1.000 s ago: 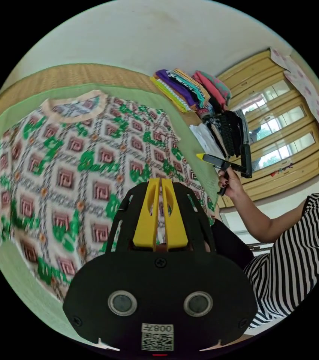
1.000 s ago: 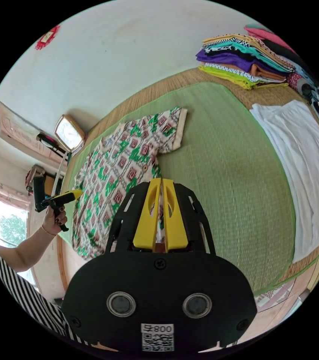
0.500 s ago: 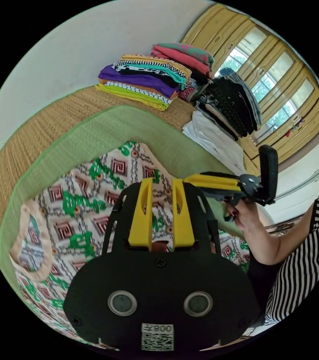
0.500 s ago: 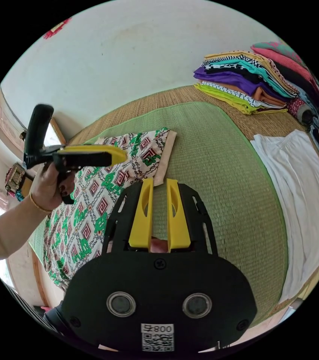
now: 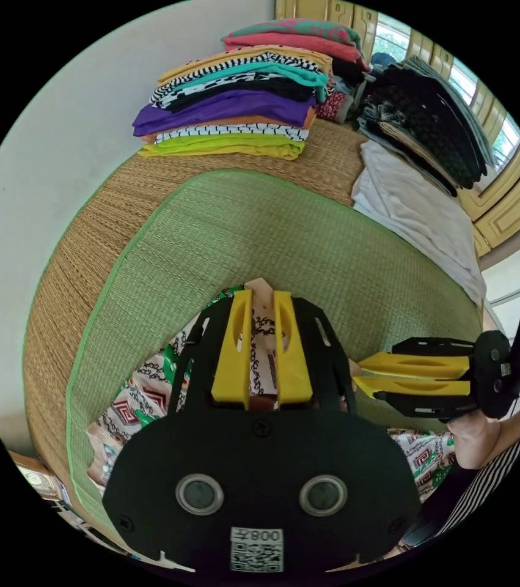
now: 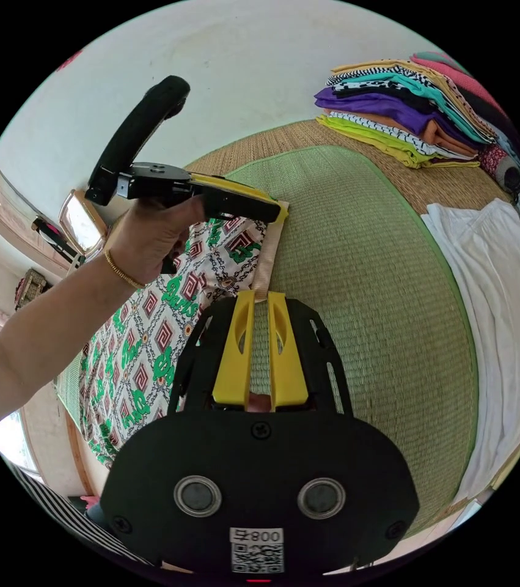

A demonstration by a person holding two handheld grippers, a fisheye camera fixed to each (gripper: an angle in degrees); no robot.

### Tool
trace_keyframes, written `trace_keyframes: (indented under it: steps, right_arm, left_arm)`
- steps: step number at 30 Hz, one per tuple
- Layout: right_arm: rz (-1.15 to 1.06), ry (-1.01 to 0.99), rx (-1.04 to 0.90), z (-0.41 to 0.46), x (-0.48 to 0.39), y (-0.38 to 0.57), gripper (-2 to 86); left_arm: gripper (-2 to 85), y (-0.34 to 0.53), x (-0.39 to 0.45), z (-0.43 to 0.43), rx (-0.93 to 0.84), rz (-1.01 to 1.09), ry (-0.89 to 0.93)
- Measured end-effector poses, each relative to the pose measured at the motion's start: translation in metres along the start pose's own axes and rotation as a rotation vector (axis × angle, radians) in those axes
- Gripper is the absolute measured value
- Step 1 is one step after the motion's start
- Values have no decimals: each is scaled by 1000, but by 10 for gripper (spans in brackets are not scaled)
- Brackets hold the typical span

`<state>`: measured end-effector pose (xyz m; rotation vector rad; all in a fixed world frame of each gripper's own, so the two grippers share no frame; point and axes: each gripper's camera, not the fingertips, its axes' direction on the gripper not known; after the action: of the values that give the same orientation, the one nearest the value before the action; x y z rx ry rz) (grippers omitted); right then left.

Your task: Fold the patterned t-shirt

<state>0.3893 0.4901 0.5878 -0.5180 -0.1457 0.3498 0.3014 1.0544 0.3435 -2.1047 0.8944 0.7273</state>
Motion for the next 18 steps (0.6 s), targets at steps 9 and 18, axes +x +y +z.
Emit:
trace_keyframes:
  steps: [9, 18]
  right_arm:
    - [-37, -18, 22, 0, 0, -6, 10]
    - [-210, -173, 166, -22, -27, -9, 4]
  left_arm:
    - [12, -6, -40, -24, 162, -129, 143]
    - [11, 64, -121, -48, 387, -446, 381]
